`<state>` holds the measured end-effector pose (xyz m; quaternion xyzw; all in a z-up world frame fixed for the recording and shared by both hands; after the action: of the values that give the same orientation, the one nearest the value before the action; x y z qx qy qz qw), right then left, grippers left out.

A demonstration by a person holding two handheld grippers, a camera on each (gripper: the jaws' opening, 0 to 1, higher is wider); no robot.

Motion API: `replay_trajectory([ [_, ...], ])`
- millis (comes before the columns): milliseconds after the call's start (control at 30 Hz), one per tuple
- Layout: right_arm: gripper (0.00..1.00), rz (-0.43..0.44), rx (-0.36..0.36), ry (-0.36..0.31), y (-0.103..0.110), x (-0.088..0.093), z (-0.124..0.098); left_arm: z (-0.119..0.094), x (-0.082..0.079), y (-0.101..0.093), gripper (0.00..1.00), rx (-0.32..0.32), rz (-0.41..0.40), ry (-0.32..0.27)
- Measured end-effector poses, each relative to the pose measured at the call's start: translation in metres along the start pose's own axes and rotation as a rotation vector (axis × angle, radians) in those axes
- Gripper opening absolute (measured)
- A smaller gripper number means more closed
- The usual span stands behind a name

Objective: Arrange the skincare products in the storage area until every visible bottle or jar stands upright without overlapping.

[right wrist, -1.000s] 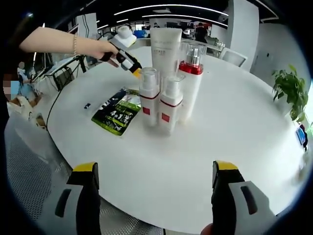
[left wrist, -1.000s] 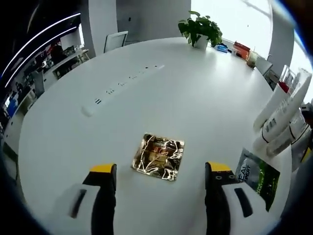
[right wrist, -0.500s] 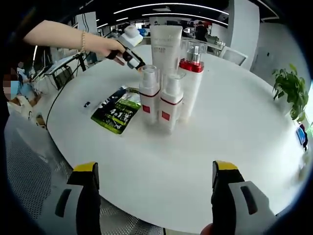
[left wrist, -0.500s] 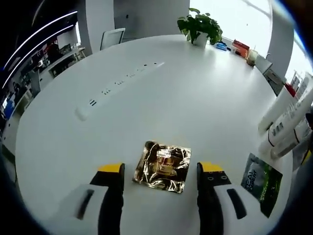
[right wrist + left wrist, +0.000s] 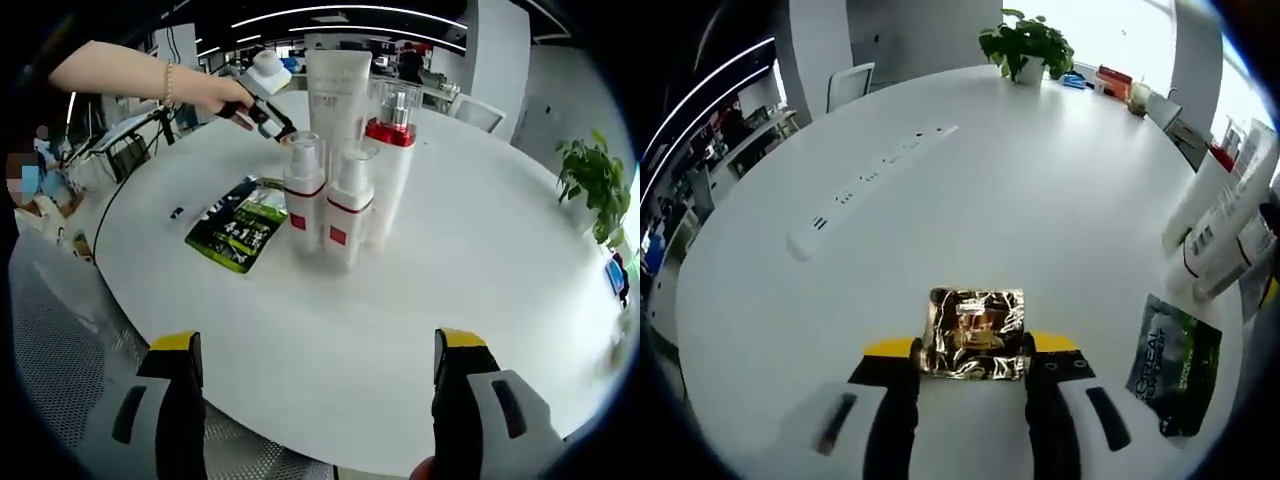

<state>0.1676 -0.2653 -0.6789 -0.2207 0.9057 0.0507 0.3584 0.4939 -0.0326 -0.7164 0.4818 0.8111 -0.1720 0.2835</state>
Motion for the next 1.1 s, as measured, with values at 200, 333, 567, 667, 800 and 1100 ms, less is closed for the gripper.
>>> replay_trajectory([
  [200,0.95,-0.002,0.004,-0.004,0.000,0.000,0.000,-0.003,0.001,0.000,0.39,-0.011,-0.011,-0.001],
  [333,0.95,-0.002,0.003,-0.007,0.000,-0.001,0.000,-0.009,-0.002,-0.004,0.39,-0.009,-0.004,0.001],
  [567,0.95,-0.007,0.003,-0.011,0.000,-0.002,-0.001,-0.018,-0.003,0.001,0.39,-0.019,-0.012,-0.017],
  [667,0.95,-0.011,0.004,-0.014,0.000,-0.002,-0.001,-0.024,-0.004,-0.002,0.39,-0.024,-0.021,-0.027],
  [800,0.95,-0.015,0.003,-0.018,0.000,-0.003,-0.001,-0.033,-0.003,-0.009,0.38,-0.030,-0.019,-0.027],
  [1100,0.95,-0.024,0.002,-0.029,0.000,-0.004,-0.002,-0.054,0.000,-0.017,0.37,-0.054,-0.032,-0.037],
])
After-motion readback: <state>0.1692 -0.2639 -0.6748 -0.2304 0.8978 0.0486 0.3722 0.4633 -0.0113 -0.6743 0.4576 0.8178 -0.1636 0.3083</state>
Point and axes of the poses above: the point that each gripper's makers call its tool centre point, and the gripper's own axes: z roughly forward along the fingers, y roughly to its left, x roughly out of its underside, the point moved 6 cm from there along -z, roughly backward along the fingers, and after that the axes turned 3 degrees about x, right-handed, at the moved point
